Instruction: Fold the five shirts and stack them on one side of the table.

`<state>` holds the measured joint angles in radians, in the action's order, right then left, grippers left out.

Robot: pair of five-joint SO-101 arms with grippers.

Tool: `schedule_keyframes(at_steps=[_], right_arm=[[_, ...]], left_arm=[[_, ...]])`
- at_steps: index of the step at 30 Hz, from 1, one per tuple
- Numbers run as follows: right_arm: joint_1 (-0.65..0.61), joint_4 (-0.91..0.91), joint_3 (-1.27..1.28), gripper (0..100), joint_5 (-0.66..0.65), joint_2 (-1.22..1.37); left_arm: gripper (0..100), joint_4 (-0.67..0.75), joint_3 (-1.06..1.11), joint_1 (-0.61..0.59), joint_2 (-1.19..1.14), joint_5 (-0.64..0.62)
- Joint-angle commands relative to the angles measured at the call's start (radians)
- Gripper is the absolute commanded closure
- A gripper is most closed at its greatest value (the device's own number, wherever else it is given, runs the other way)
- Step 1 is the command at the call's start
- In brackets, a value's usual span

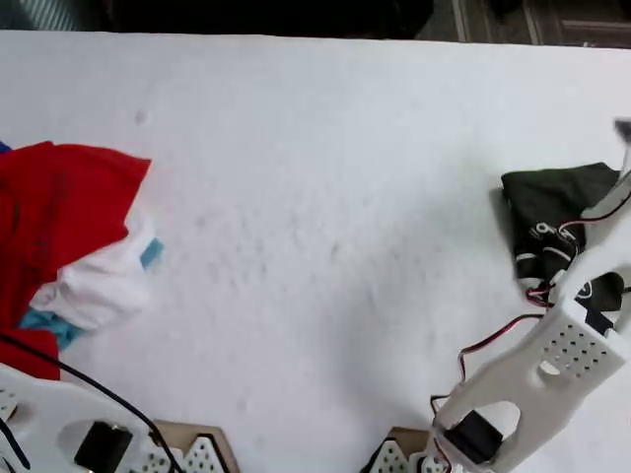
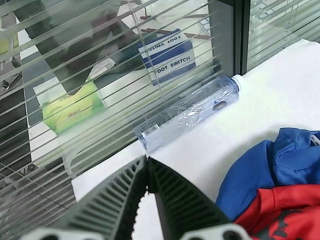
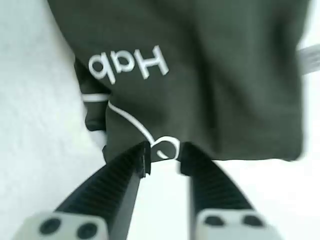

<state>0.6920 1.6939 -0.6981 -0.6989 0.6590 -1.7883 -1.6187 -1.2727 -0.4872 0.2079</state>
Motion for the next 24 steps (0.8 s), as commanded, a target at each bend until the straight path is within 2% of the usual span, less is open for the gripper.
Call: schedule_keyframes(at_steps=[1,10,15,20,24], right_arm=[[0.008,-0.031,0.049,98.0,0.008,0.021],[-0.042,0.019,0.199,98.1,0.008,0.059],[-0.039,0.019,0.198,98.1,-0.003,-0.107],[-0.088,0.018,0.199,98.1,-0.112,-0.286],[-0.116,0.018,0.203,98.1,-0.123,-0.354]], left_arm=[[98,0.000,-0.006,-0.005,0.059,0.006],[98,0.000,-0.006,-0.005,0.061,0.006],[98,0.000,-0.006,-0.005,0.061,0.006],[98,0.000,-0.006,-0.004,0.061,0.006],[98,0.000,-0.008,0.002,0.061,0.008]])
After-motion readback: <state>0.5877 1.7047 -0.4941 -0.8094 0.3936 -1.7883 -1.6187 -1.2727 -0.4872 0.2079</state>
